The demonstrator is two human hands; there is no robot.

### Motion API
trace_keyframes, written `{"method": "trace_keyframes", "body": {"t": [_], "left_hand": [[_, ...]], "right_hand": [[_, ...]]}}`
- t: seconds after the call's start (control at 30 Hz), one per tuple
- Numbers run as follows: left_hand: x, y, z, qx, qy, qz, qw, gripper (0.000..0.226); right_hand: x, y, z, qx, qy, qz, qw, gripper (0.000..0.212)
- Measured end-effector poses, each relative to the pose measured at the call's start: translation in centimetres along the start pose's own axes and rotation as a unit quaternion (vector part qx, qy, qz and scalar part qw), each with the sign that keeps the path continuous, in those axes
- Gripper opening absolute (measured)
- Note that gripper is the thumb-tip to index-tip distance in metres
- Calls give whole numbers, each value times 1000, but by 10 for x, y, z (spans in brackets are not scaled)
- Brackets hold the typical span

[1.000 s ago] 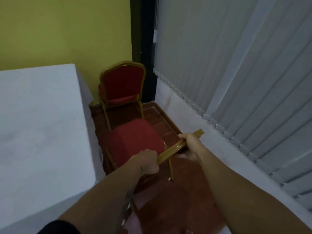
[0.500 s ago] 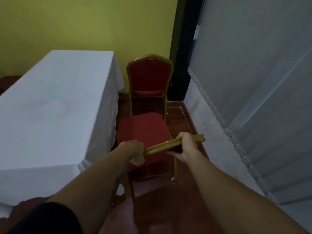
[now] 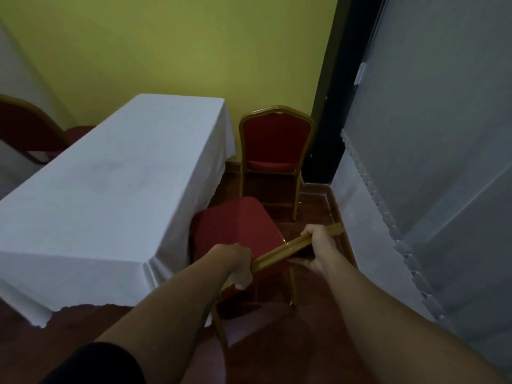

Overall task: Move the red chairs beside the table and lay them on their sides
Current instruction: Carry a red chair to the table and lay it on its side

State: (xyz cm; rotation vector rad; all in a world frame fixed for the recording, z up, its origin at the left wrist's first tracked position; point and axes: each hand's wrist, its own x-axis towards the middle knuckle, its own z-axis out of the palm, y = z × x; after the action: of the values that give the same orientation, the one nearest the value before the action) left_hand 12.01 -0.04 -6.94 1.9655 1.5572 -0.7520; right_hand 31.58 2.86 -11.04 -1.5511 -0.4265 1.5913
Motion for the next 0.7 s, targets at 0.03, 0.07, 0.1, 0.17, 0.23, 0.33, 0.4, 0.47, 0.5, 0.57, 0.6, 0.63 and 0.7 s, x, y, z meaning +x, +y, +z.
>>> {"method": "trace_keyframes", "body": {"t": [0.03,0.07,0.1,0.17,0.23,0.33,0.4,0.47,0.5,0.57,0.6,0.63,0.7], "left_hand": [[0,1,0,-10,2,-9,1000,49],[-1,3,-1,-24,2,-17,1000,48],[0,6,-3,-40,6,-26,999,47],[2,14,-5,-67,19,-47,996,45],[6,26,-7,-98,20,-75,992,45],[14,45,-11,-130,35,-115,984,45],[19,58,-12,-157,41,-140,977,44],[22,70,-14,-174,53,-162,970,43],[25,76,-15,-185,57,-171,966,43],[30,83,-19,-208,63,-188,958,43],[32,85,-21,-220,63,-196,954,43],[35,86,-23,-231,63,-201,950,43],[42,88,-29,-251,64,-208,943,44]], "right_hand": [[3,-3,1,-8,-10,4,1000,27],[8,-7,1,-12,-18,6,1000,29],[12,-12,1,-19,-26,9,999,30],[23,-23,-1,-41,-48,14,998,32],[34,-34,-3,-63,-69,26,995,34],[53,-50,-8,-89,-102,33,990,27],[63,-61,-10,-112,-124,49,985,30],[74,-70,-12,-130,-141,58,980,36],[79,-74,-12,-139,-146,60,978,35],[87,-84,-11,-164,-156,62,972,28],[92,-88,-10,-171,-159,63,970,27],[96,-93,-10,-177,-161,66,969,28],[104,-101,-7,-187,-167,69,966,31]]}}
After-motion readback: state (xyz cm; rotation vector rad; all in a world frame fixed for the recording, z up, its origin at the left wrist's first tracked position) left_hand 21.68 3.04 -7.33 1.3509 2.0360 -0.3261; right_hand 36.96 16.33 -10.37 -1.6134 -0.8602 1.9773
